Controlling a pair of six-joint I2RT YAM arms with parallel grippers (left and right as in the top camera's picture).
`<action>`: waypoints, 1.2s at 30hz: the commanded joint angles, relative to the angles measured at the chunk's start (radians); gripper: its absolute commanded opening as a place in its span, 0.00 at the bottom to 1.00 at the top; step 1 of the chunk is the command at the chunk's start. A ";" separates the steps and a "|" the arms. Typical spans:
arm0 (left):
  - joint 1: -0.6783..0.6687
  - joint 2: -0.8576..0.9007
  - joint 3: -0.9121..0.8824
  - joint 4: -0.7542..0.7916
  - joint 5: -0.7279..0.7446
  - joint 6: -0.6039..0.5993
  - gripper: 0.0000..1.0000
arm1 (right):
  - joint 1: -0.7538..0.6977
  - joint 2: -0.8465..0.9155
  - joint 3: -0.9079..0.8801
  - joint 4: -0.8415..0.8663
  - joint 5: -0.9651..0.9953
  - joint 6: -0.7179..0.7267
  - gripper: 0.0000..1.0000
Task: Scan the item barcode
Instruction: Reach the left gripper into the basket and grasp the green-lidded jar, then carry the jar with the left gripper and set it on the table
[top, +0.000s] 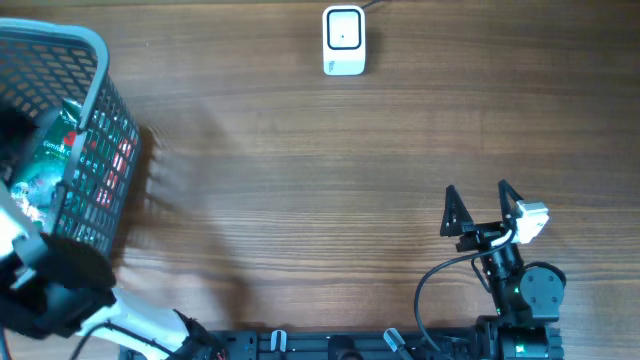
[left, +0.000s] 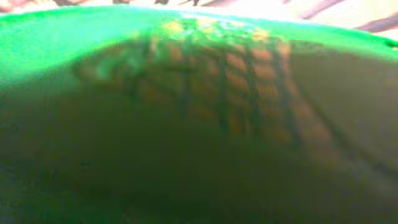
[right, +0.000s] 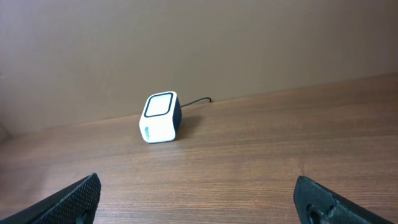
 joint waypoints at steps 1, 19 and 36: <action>-0.090 -0.142 0.206 -0.058 0.169 -0.006 0.61 | 0.003 -0.006 -0.001 0.006 0.014 0.005 1.00; -1.325 -0.064 -0.594 0.512 -0.678 -0.819 0.53 | 0.003 -0.006 -0.001 0.006 0.014 0.005 1.00; -1.437 0.032 -0.943 0.841 -0.871 -0.650 1.00 | 0.003 -0.006 -0.001 0.006 0.014 0.005 1.00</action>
